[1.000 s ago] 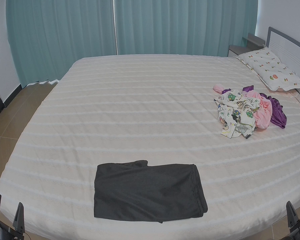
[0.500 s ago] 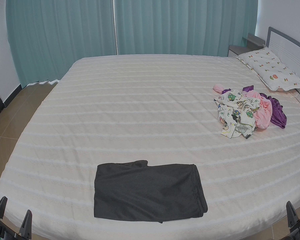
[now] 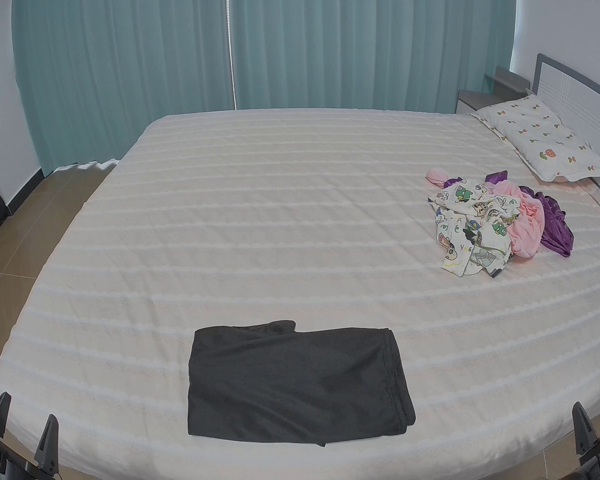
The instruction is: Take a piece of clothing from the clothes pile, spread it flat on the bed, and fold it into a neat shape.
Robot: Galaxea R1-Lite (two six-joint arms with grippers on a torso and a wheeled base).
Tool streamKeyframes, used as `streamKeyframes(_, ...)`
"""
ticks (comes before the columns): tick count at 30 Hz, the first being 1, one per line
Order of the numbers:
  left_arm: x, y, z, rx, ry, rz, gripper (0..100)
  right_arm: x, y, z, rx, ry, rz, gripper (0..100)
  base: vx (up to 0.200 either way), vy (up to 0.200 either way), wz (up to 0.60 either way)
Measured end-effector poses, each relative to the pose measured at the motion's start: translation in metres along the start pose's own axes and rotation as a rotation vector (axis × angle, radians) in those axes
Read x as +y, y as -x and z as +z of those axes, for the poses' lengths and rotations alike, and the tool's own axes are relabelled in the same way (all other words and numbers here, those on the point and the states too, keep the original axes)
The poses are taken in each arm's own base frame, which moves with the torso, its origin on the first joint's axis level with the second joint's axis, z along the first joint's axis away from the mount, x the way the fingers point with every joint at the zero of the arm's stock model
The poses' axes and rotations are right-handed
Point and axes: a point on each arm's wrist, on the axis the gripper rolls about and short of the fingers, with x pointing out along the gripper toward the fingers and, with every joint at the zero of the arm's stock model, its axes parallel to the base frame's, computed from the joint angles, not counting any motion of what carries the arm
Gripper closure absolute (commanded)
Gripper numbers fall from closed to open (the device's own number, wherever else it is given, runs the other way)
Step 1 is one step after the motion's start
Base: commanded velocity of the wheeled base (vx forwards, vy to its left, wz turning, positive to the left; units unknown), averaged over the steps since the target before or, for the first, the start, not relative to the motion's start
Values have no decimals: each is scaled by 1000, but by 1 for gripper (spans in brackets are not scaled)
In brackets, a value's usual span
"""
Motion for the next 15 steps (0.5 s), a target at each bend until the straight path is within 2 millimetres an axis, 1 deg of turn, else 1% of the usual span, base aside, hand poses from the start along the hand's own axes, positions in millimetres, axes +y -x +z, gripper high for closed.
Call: streamKeyframes(15,0,0,0,3,-16,-9,0,0,0,0,1,0,2,0,0,0,0)
